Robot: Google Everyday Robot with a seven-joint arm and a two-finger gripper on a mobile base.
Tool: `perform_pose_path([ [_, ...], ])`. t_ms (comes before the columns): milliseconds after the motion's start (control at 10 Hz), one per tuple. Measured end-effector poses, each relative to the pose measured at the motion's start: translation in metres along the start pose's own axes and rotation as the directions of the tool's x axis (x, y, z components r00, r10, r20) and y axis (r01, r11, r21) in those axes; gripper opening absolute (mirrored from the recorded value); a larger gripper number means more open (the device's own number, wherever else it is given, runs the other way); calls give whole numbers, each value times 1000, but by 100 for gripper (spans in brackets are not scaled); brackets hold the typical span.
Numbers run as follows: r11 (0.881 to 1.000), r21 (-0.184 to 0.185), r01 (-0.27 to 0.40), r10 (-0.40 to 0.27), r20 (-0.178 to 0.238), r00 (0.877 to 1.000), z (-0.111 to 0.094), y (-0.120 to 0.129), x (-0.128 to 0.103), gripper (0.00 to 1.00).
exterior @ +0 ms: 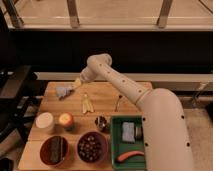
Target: Place towel in tray
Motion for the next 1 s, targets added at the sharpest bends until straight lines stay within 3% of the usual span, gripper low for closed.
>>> perform_pose_path([
  [300, 998, 38, 40, -41, 17, 999, 28, -6, 8, 62],
  [1000, 991, 76, 113, -113, -11, 994, 79, -39, 26, 62],
])
